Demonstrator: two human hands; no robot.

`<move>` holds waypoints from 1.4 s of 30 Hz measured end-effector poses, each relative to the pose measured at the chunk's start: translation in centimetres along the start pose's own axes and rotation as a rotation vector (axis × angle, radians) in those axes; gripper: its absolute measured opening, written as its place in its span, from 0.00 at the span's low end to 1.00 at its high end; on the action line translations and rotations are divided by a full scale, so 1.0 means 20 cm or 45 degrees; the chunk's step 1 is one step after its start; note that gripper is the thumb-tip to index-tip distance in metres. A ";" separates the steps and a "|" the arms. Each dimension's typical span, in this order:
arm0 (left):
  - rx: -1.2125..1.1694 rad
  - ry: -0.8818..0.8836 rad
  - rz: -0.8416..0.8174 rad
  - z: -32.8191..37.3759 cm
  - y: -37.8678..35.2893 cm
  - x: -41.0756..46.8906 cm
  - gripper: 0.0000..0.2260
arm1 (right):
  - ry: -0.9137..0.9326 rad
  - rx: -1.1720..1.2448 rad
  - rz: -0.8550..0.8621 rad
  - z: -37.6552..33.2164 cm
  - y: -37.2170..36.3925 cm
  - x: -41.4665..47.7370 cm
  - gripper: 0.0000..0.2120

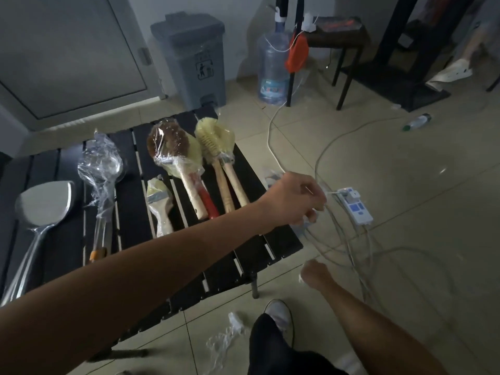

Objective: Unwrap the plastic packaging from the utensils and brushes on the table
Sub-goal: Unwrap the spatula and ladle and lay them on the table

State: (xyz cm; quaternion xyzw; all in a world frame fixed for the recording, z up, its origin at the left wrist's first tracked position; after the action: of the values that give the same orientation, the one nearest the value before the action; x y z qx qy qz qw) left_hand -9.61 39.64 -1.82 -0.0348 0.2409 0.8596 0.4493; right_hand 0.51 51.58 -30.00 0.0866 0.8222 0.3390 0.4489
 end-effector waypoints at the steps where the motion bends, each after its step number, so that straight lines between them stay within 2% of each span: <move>1: 0.004 0.000 -0.031 0.00 -0.04 0.02 0.02 | -0.005 -0.023 -0.052 0.04 -0.05 0.03 0.21; 7: -0.066 0.091 -0.149 -0.06 -0.22 0.11 0.06 | -0.045 -0.198 -0.178 0.15 -0.22 0.17 0.28; 11: -0.102 0.146 -0.221 -0.10 -0.26 0.13 0.04 | -0.034 -0.239 -0.235 0.16 -0.28 0.27 0.29; 15: -0.114 0.160 -0.279 -0.13 -0.28 0.14 0.03 | -0.053 -0.062 -0.206 0.12 -0.35 0.31 0.29; 19: -0.104 0.114 -0.262 -0.12 -0.28 0.16 0.04 | -0.112 0.094 -0.077 0.13 -0.36 0.31 0.30; 20: -0.099 0.103 -0.250 -0.11 -0.28 0.16 0.03 | -0.107 0.138 -0.036 0.13 -0.34 0.30 0.28; 23: -0.084 0.144 -0.200 -0.09 -0.26 0.16 0.06 | 0.030 0.329 0.209 0.07 -0.23 0.27 0.10; 26: -0.053 0.197 -0.125 -0.08 -0.21 0.17 0.04 | 0.159 0.720 0.625 -0.01 -0.02 0.21 0.10; 28: -0.052 0.228 -0.045 -0.08 -0.16 0.17 0.04 | 0.233 0.898 0.889 -0.04 0.14 0.13 0.05; 31: -0.045 0.252 0.067 -0.06 -0.07 0.17 0.03 | 0.456 1.055 1.067 -0.09 0.34 0.04 0.01; 34: -0.050 0.254 0.139 -0.03 0.01 0.16 0.03 | 0.653 1.015 0.994 -0.20 0.49 0.02 0.08; 37: -0.051 0.215 0.205 0.00 0.07 0.14 0.04 | 0.776 0.963 0.902 -0.37 0.60 0.04 0.08; 40: -0.021 0.193 0.235 0.02 0.11 0.12 0.05 | 0.816 0.928 0.857 -0.52 0.67 0.07 0.07; 42: -0.005 0.194 0.250 0.02 0.14 0.11 0.05 | 0.797 0.835 0.749 -0.60 0.68 0.10 0.07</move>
State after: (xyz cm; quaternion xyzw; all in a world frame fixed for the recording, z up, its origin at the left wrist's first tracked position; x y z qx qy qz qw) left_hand -13.01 40.15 -1.05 -0.0771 0.2751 0.8948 0.3432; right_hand -12.41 57.03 -18.21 0.3438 0.9204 0.1855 0.0180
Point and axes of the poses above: each hand's wrist, its own x-axis towards the middle knuckle, its own y-axis out of the back of the hand, z = x × y, the point moved 3 cm from there along x, towards the middle knuckle, and after that the axes turned 10 degrees about x, right-handed, at the moved point
